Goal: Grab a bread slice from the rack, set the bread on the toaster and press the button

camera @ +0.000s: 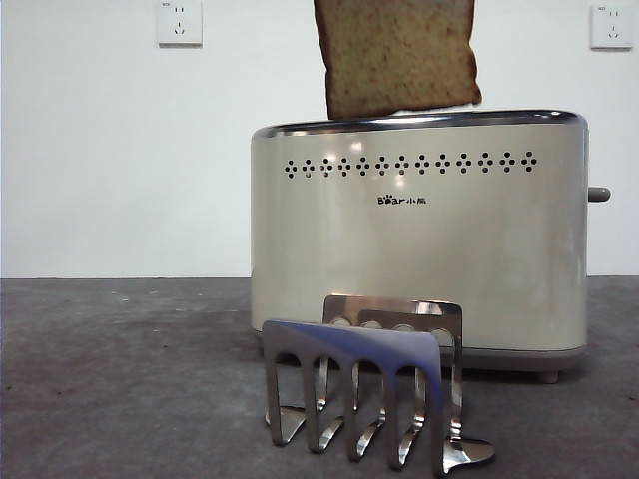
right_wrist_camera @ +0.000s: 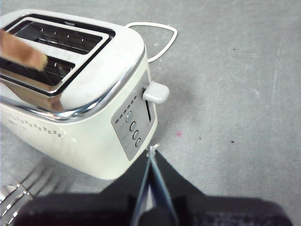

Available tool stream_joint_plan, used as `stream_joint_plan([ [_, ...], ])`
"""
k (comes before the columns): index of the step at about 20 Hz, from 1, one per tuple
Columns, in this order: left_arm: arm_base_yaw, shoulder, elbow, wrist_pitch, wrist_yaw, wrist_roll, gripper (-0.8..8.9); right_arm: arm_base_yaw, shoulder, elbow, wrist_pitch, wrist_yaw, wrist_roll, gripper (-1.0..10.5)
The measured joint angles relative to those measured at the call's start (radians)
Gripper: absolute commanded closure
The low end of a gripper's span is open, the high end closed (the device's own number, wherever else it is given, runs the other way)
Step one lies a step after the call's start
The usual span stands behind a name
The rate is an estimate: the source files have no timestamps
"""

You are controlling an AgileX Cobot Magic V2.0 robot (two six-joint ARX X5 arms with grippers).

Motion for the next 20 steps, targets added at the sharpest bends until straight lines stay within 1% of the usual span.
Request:
stream_joint_plan([
  [3,0.001,0.028,0.000,0.000,0.002,0.004,8.23,0.000,0.000,0.000,-0.002,0.000,0.000,9.5],
  [6,0.010,0.048,0.000,0.010,0.036,0.014,8.23,0.000,0.000,0.000,-0.002,0.000,0.000,9.5],
  [8,0.019,0.057,0.000,0.019,0.041,0.022,8.23,0.000,0.000,0.000,-0.002,0.000,0.000,9.5],
  [16,0.066,0.092,0.000,0.041,0.105,0.023,8.23,0.000,0.000,0.000,-0.003,0.000,0.000,9.5],
  [20,0.068,0.116,0.000,0.046,0.106,0.023,8.23,0.000,0.000,0.000,-0.002,0.000,0.000,9.5],
])
